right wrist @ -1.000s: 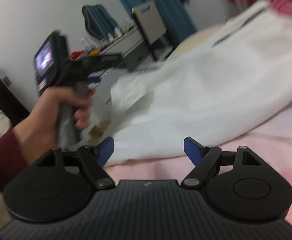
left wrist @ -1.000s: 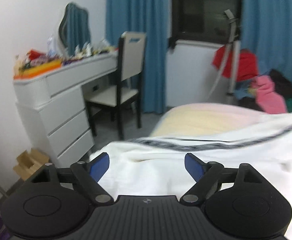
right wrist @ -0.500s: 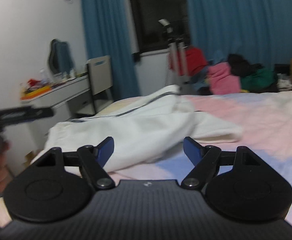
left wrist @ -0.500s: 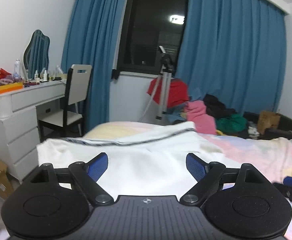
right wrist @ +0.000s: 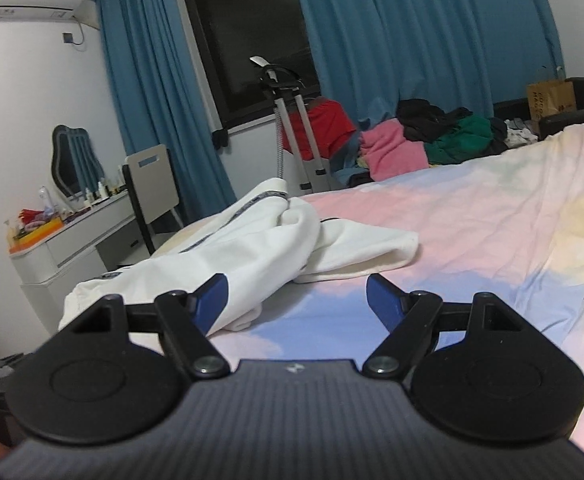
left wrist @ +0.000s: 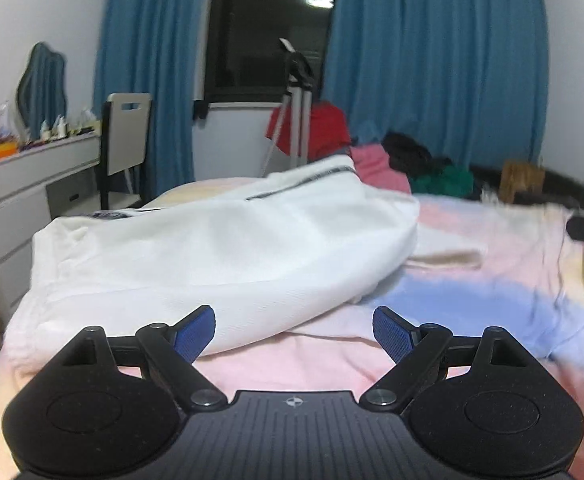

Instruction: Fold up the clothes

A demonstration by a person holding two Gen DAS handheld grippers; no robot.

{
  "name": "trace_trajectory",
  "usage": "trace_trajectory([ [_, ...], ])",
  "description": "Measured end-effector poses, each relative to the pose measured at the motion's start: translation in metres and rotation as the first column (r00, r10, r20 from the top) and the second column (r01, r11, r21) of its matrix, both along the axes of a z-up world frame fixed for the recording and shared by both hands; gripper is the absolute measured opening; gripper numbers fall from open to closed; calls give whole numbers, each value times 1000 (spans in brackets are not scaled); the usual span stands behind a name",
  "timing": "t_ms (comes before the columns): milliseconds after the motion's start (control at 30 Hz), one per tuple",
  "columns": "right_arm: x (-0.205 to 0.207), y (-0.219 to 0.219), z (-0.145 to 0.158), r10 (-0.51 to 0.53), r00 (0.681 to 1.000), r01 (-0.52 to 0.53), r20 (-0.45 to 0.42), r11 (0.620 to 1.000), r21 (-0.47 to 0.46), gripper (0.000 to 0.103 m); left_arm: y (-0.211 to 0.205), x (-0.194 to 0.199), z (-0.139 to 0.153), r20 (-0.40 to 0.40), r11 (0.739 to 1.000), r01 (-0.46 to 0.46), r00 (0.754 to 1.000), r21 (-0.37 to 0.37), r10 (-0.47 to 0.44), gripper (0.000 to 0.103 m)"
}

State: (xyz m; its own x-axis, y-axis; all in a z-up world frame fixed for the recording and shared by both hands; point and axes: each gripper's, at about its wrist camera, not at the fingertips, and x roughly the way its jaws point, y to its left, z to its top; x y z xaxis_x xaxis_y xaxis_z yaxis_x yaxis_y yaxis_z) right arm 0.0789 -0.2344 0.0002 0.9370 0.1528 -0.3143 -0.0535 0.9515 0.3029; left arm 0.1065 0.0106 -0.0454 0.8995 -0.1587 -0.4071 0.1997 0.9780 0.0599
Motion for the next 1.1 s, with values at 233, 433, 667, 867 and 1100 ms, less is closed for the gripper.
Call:
trace_trajectory([
  [233,7,-12,-13,-55,997,56,-50,998,9,78,-47,71,-19,3,979,93,995,183,-95,84],
  [433,28,-34,-25,-267,962,267,-61,964,-12,79,-107,154,-11,30,961,133,989,243,-144,84],
  [667,65,-57,-59,-336,931,343,-145,939,31,79,-178,242,-32,-8,939,180,983,292,-185,69],
  [867,91,-63,-89,-344,915,355,-214,935,14,79,-190,281,-50,-106,947,116,990,300,-87,11],
  [1100,93,-57,-90,-319,926,328,-200,945,11,78,-139,172,9,15,964,171,984,204,-178,8],
])
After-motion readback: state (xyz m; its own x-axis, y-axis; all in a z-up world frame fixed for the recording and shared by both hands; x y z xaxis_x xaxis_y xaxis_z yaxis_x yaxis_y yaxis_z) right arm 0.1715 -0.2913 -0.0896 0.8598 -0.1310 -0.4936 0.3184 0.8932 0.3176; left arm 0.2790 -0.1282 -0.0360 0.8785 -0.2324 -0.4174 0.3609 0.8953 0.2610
